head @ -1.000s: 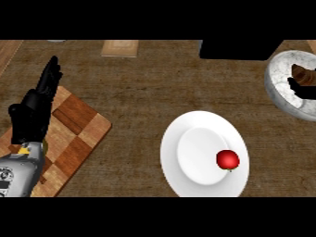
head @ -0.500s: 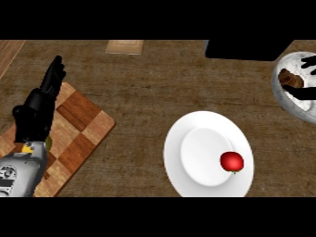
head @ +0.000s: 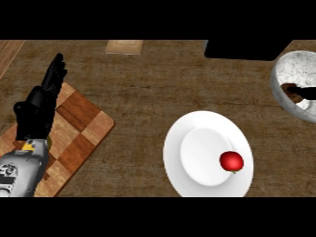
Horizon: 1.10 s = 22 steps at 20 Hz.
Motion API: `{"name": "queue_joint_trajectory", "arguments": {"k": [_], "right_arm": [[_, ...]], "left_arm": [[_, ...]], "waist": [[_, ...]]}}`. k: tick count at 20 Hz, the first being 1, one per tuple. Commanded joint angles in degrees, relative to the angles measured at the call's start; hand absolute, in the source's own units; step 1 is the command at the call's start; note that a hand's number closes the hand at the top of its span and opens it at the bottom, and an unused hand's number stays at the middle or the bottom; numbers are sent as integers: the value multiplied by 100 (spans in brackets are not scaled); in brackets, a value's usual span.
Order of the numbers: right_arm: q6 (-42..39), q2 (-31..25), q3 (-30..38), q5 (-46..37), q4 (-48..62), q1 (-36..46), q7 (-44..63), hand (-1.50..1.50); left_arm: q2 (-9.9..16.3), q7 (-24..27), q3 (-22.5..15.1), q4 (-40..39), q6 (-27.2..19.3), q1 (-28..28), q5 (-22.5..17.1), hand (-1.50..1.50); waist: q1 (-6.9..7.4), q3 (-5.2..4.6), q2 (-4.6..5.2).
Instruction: Pick the croissant from the plate and place it in the bowl
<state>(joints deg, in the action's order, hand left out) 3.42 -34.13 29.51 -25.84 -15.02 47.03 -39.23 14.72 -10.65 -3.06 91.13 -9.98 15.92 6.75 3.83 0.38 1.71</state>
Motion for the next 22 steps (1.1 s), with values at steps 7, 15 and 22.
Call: {"name": "queue_joint_trajectory", "arguments": {"k": [7, 15, 22], "right_arm": [[-1509, -983, 632, 632, 570, -110, -332, -150], [-3038, -1505, 723, 808, 618, -1024, -1253, -150], [-3581, -1552, 603, 826, 438, -1526, -1642, -150]], "left_arm": [[55, 50, 185, -36, 87, -28, -92, 0], [-44, 57, 106, 70, -59, -214, 114, 0], [-5, 61, 200, 137, 102, -325, -32, 0]], "waist": [[-108, -5, -26], [-216, -1, -75], [-254, -5, -106]]}}
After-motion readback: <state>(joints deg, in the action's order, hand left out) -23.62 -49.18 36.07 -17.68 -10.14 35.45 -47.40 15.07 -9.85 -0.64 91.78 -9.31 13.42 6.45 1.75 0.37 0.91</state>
